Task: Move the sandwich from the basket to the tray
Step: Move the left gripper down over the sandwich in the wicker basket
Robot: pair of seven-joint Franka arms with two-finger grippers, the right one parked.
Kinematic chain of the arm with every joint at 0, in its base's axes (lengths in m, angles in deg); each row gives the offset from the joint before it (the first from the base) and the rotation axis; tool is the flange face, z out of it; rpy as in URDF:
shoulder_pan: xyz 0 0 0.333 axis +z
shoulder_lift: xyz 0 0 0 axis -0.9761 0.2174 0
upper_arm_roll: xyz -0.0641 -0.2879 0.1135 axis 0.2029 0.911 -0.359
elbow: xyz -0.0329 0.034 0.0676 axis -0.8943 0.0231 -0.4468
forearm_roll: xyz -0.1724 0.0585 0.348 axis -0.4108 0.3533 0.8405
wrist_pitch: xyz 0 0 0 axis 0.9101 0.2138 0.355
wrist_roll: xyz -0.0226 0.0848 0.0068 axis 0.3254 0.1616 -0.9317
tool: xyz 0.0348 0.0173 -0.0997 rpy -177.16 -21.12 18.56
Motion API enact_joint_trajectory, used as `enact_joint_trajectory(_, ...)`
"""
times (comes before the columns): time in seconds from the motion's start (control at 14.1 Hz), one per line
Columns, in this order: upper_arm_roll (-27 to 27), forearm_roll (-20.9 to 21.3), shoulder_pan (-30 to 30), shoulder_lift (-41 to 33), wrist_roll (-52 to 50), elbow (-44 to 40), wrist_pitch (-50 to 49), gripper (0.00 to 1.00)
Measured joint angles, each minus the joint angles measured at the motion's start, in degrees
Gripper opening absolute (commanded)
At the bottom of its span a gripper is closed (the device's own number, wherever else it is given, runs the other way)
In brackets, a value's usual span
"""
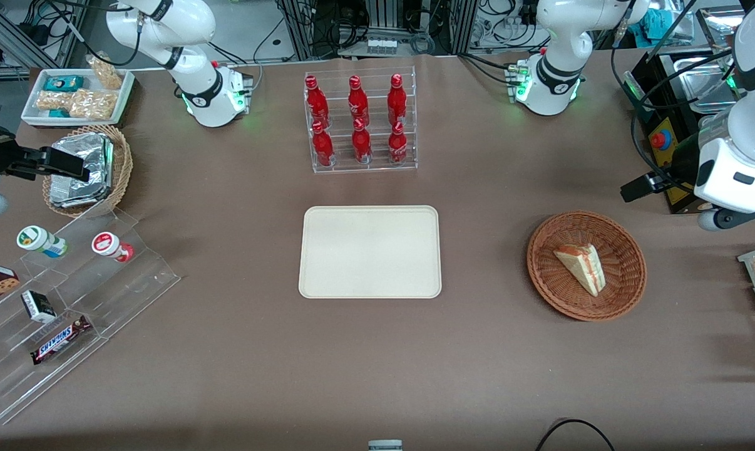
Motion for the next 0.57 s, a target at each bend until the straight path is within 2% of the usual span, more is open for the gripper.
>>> enact_joint_trajectory(0.57,0.0,0.0,-0.1,0.0,0.0,0.4,-0.7,1.00)
